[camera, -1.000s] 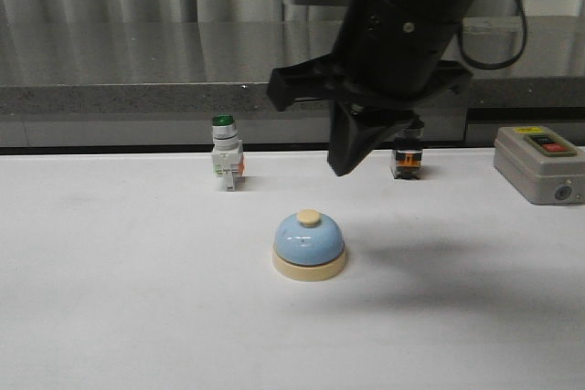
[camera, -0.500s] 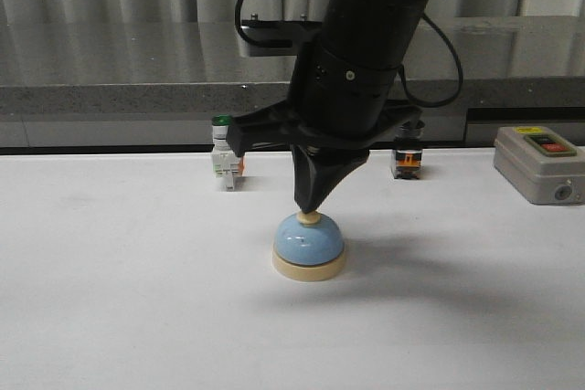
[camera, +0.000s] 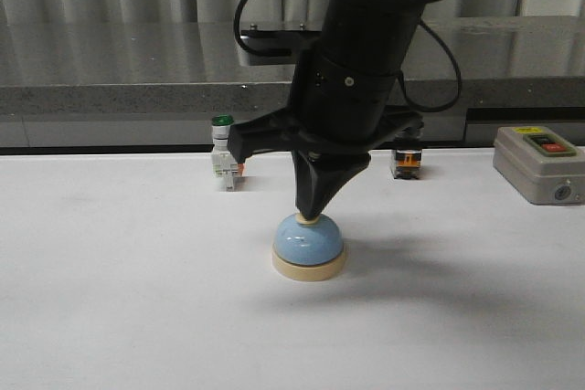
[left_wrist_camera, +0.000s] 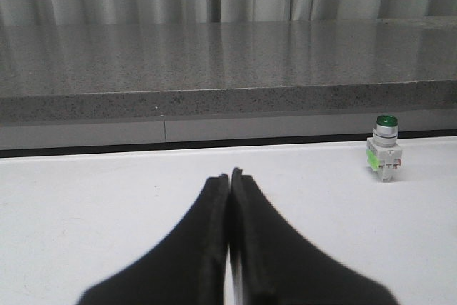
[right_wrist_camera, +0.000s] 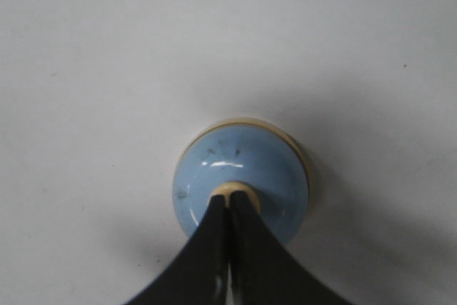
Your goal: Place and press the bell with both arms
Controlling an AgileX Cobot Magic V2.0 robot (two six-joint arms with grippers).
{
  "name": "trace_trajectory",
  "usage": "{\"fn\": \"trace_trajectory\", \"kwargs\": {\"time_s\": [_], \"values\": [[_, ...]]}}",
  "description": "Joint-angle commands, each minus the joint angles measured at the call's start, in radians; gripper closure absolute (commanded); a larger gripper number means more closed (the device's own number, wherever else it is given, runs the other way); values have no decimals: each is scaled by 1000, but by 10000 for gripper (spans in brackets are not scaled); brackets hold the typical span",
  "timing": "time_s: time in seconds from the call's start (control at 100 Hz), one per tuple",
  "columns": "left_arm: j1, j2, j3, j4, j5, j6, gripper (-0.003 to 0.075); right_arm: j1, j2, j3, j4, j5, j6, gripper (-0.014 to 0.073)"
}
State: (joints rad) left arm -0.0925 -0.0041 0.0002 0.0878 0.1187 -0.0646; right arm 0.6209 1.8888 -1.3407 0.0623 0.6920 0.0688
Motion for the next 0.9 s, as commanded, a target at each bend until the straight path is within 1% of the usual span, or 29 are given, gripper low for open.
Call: {"fn": "trace_trajectory", "kwargs": {"time_s": [0.0,0.2,0.34,0.48,0.66,0.89], "values": [[4,-29,42,2,-85,-9,740,-4,-115,-24,-3,-10,-3,654],[4,-29,42,2,-85,-9,740,-21,-257,7,-50,-19,-2,654],[4,-29,42,2,-85,-9,740,-58,-384,83,-53,-58,-2,654],[4,-29,42,2,-85,-9,740,-119,-538,207,-53,-118,-2,654],[4,-29,42,2,-85,-9,740,-222,-771,400,-53,-195,-2,654],[4,-29,42,2,-85,-9,740,-350,-1063,605,-53,-204,-2,654]]}}
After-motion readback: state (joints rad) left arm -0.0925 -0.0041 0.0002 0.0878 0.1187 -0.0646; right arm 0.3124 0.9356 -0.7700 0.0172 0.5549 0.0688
